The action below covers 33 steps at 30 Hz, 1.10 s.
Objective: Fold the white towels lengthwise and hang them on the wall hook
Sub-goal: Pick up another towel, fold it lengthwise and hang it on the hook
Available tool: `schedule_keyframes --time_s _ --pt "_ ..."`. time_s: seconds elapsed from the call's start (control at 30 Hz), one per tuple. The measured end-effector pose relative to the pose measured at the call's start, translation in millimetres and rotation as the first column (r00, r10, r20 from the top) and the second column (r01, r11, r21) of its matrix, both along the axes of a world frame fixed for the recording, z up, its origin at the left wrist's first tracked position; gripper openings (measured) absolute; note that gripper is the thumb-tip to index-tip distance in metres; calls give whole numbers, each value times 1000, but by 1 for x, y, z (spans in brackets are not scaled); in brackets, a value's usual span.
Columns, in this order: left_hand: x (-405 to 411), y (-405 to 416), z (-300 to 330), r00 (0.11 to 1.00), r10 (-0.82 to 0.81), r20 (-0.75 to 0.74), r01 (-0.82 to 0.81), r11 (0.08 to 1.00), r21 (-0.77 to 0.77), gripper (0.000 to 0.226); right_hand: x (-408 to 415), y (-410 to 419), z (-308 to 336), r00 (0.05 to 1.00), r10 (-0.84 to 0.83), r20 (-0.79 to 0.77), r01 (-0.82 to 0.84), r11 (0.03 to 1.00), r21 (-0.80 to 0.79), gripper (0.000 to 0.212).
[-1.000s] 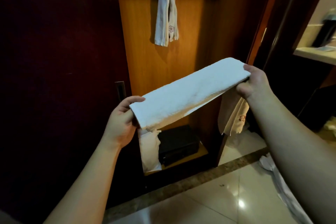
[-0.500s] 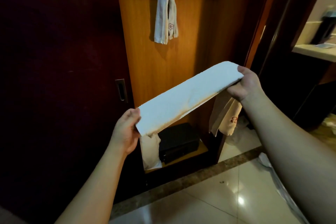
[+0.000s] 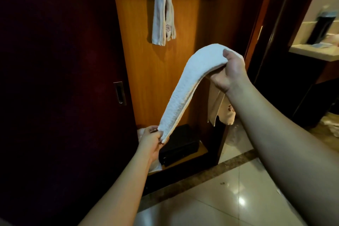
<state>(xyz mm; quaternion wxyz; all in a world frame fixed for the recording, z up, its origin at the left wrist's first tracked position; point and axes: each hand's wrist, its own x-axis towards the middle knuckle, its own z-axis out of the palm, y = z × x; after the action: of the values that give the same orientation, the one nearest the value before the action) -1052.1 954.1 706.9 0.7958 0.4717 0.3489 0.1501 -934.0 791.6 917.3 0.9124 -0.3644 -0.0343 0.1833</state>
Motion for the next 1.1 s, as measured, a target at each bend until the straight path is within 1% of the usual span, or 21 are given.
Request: schedule_keyframes --time_s 0.07,0.13,0.17,0.2,0.23,0.27,0.33,0.37,0.43,0.5,0.53,0.57,0.67,0.73,0.77,0.8,0.87,0.93,1.0,1.03,1.1 --pt "6 -6 4 992 -7 -129 15 998 63 34 -3 6 3 1000 11 24 -10 999 -31 42" --pt "7 -12 16 986 45 -162 -22 990 141 30 -4 13 8 998 28 65 -24 998 -54 44" --pt "5 -16 27 987 108 -116 -86 980 179 24 -6 15 11 995 35 91 -29 997 -66 42" --pt "3 -22 39 987 159 -31 -149 968 201 17 -6 18 13 993 39 115 -30 997 -78 41" --pt "-1 -31 55 984 163 74 -175 965 197 15 -8 21 15 990 44 133 -31 995 -96 40" --pt "-5 -41 73 976 113 188 -147 973 178 23 -8 24 16 987 50 151 -34 993 -109 42" --pt "-8 -61 105 927 -89 365 17 981 194 43 -8 31 21 983 64 169 -43 992 -122 46" --pt "-7 -68 118 901 -193 389 101 965 244 52 -9 35 24 983 65 172 -44 991 -125 47" --pt "1 -80 139 871 -339 354 224 918 328 69 -8 41 30 981 72 180 -48 990 -133 46" --pt "14 -86 156 850 -399 344 274 893 358 74 -6 46 37 978 85 191 -61 990 -128 45" --pt "20 -88 165 838 -391 381 262 900 348 68 -3 48 40 976 89 197 -68 991 -112 44" --pt "27 -89 172 823 -368 433 237 915 327 58 -1 49 43 976 93 195 -75 993 -95 40" --pt "52 -84 193 788 -244 566 127 963 238 32 11 49 51 979 75 189 -67 997 -49 14" --pt "71 -74 204 761 -143 633 59 987 152 30 20 48 55 979 38 202 -29 998 -50 17" --pt "82 -69 210 758 -94 646 24 993 118 31 31 48 53 972 6 236 13 997 -81 14" --pt "94 -64 213 757 -45 652 -15 996 87 32 42 49 51 958 -26 284 71 986 -151 12" --pt "120 -54 221 747 83 660 -102 995 -9 35 67 50 46 915 -74 397 208 929 -306 35" --pt "144 -43 229 729 190 658 -161 981 -105 34 94 49 39 876 -85 474 303 862 -406 57" --pt "168 -34 241 714 223 664 -170 975 -144 33 126 48 34 848 -68 525 374 779 -504 67" --pt "179 -29 247 710 234 664 -176 972 -155 31 144 49 32 850 -55 525 380 753 -537 69" --pt "198 -21 257 721 245 649 -188 969 -157 22 171 53 31 878 -70 474 349 771 -532 71"
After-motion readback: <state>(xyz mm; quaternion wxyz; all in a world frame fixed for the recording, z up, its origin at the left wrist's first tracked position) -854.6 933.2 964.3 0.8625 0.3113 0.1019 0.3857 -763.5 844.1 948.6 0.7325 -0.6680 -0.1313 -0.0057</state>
